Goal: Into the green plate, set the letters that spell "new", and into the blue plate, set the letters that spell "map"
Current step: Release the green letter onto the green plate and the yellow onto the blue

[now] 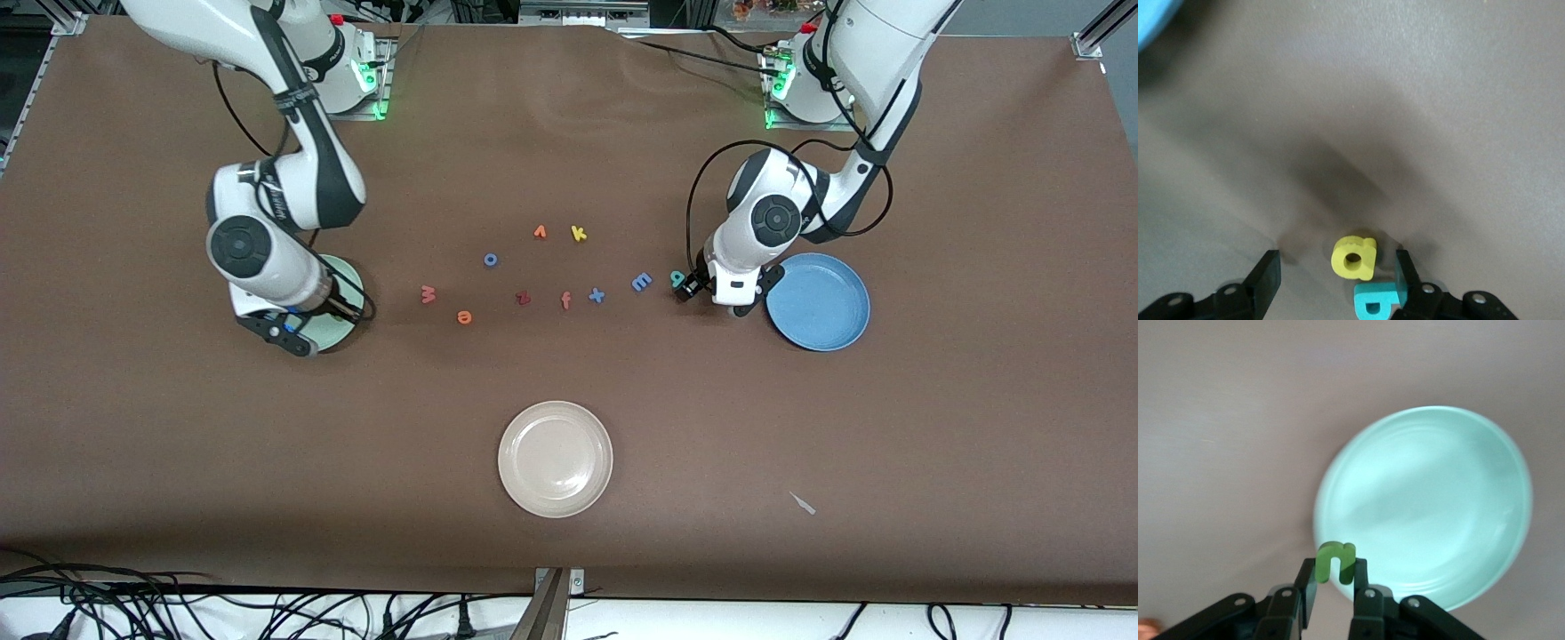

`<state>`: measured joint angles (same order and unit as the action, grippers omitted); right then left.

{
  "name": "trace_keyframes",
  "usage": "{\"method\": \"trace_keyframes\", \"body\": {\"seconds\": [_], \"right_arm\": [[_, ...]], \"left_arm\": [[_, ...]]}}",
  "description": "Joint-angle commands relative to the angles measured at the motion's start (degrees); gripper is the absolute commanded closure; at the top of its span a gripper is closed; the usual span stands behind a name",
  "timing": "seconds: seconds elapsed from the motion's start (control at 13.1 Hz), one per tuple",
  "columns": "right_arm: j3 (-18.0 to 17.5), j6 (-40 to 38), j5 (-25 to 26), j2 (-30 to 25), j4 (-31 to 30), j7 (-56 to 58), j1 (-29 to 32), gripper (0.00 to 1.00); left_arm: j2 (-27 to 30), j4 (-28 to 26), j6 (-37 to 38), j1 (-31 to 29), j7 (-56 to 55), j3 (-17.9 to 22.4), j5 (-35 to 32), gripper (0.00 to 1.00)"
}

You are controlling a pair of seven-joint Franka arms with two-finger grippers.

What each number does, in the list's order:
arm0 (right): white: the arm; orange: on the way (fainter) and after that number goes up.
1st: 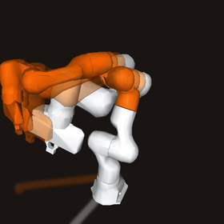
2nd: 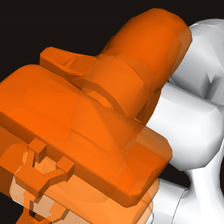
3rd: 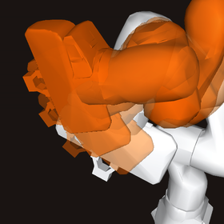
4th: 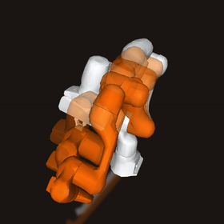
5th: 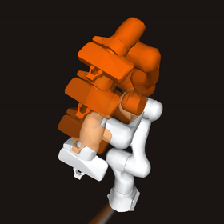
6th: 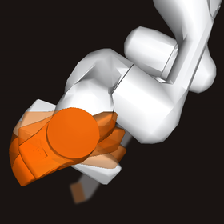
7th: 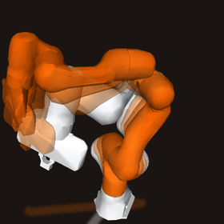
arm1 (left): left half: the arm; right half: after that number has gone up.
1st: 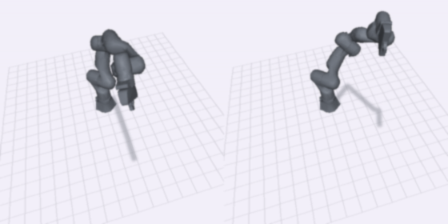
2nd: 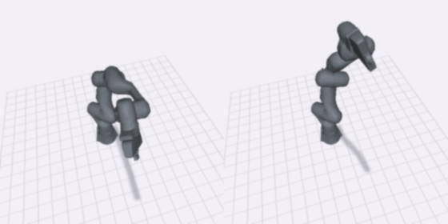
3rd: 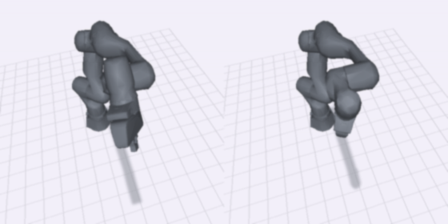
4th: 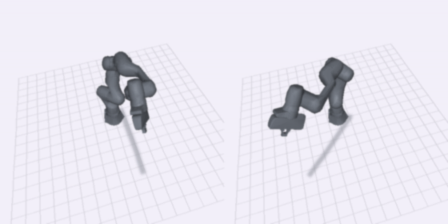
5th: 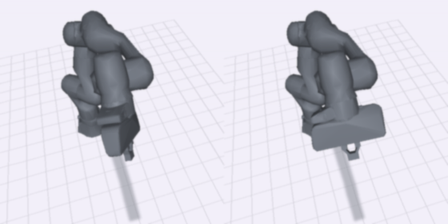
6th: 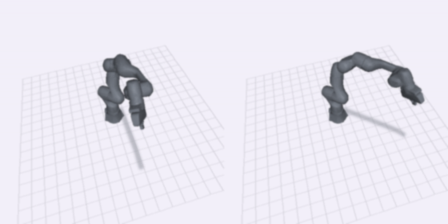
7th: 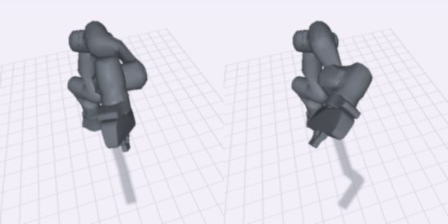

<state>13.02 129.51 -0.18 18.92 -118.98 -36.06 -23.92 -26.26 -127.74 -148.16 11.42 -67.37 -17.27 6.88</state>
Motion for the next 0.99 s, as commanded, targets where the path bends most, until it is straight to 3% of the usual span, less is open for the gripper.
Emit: {"method": "trace_keyframes", "body": {"seconds": [0.0,0.08,0.15,0.23,0.3,0.46,0.53,0.76,0.91], "right_arm": [[3.7,10.6,-0.8,-1.1,-10.0,8.2,-0.2,0.78],[3.8,14.5,-0.8,-0.9,-12.4,8.5,-0.1,0.75],[3.9,14.6,-0.8,-0.9,-12.3,8.6,0.0,0.5],[3.9,14.1,-0.8,-1.4,-11.9,8.7,0.0,0.11],[3.8,12.3,-0.8,-1.9,-11.1,8.7,0.0,0.01],[2.6,4.2,-0.6,-2.8,-7.6,8.9,-0.2,0.01],[-0.6,0.7,-0.7,-3.7,-6.5,9.3,-0.2,0.01],[-7.9,0.4,-0.4,-4.4,-6.2,15.7,-0.2,0.01],[-9.0,2.1,-0.3,-3.0,-5.4,24.6,-0.7,0.01]], "left_arm": [[0.2,-0.4,-0.6,1.0,-0.7,0.2,1.0,0.37],[-0.1,-0.3,-0.6,1.0,-0.6,0.3,1.0,0.42],[-0.2,-0.2,-0.6,1.0,-0.5,0.3,0.9,0.43],[-0.2,-0.2,-0.6,1.0,-0.2,0.3,0.9,0.43],[-0.5,-0.1,-0.7,1.0,0.0,0.3,0.9,0.48],[-0.8,0.0,-0.6,1.0,0.1,0.3,0.6,0.63],[-0.9,0.0,-0.6,1.0,0.1,0.3,-0.5,0.72],[-0.7,0.1,-0.6,1.0,0.2,0.3,-0.7,0.91],[-0.5,0.2,-0.4,1.0,0.2,0.3,-1.5,0.95]]}}
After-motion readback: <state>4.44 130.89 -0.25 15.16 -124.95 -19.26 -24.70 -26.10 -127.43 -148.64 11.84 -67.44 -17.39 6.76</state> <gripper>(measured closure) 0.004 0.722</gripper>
